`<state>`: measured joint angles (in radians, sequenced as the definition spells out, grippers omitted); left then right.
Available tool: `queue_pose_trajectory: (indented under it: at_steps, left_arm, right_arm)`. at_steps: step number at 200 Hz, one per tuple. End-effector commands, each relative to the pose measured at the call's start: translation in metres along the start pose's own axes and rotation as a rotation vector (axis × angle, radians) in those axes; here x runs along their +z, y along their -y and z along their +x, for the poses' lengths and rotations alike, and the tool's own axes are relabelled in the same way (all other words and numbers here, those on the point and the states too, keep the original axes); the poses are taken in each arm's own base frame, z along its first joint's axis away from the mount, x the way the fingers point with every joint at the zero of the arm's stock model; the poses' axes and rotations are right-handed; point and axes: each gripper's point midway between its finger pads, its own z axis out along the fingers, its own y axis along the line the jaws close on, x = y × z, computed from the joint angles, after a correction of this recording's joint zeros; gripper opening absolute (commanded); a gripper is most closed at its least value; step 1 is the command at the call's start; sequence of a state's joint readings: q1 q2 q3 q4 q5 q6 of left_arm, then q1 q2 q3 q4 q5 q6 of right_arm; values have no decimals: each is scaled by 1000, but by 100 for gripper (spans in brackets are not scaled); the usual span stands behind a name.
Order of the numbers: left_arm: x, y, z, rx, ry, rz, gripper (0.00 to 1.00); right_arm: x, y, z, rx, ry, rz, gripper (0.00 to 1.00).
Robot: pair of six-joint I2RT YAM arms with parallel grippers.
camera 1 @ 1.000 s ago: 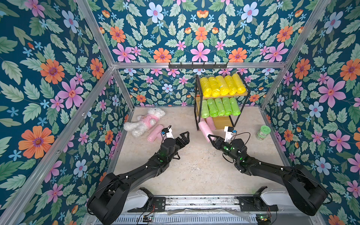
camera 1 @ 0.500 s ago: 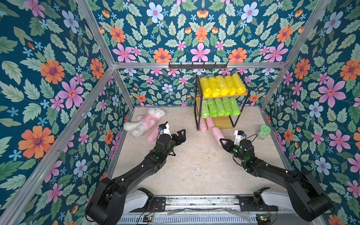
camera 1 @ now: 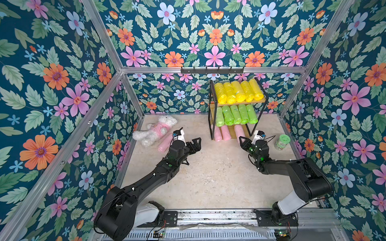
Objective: Sort the rolls of trash bags by color and place them on the shelf
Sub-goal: Place the roll of trash bags on the shelf.
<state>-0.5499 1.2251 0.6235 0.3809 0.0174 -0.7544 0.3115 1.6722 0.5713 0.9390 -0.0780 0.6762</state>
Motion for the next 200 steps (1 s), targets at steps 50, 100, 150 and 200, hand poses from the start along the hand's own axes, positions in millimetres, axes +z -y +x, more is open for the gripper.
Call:
queue_pose_trajectory:
  at_steps: [50,100,150,200]
  left_arm:
    - [-1,-6,-5,56,-2,-40,96]
    - [-1,-7,-2,56,-14,-36,96]
    - [0,-12,0,65,-29,-45,96]
    - [-4,-19,-1,63,-38,-51,96]
  right_arm:
    - [34,-3,-11,12,74,-52,26]
    - [57,1,-5,16,49,-52,27]
    - [72,9,3,18,26,-38,27]
    - [85,17,13,29,-4,-24,28]
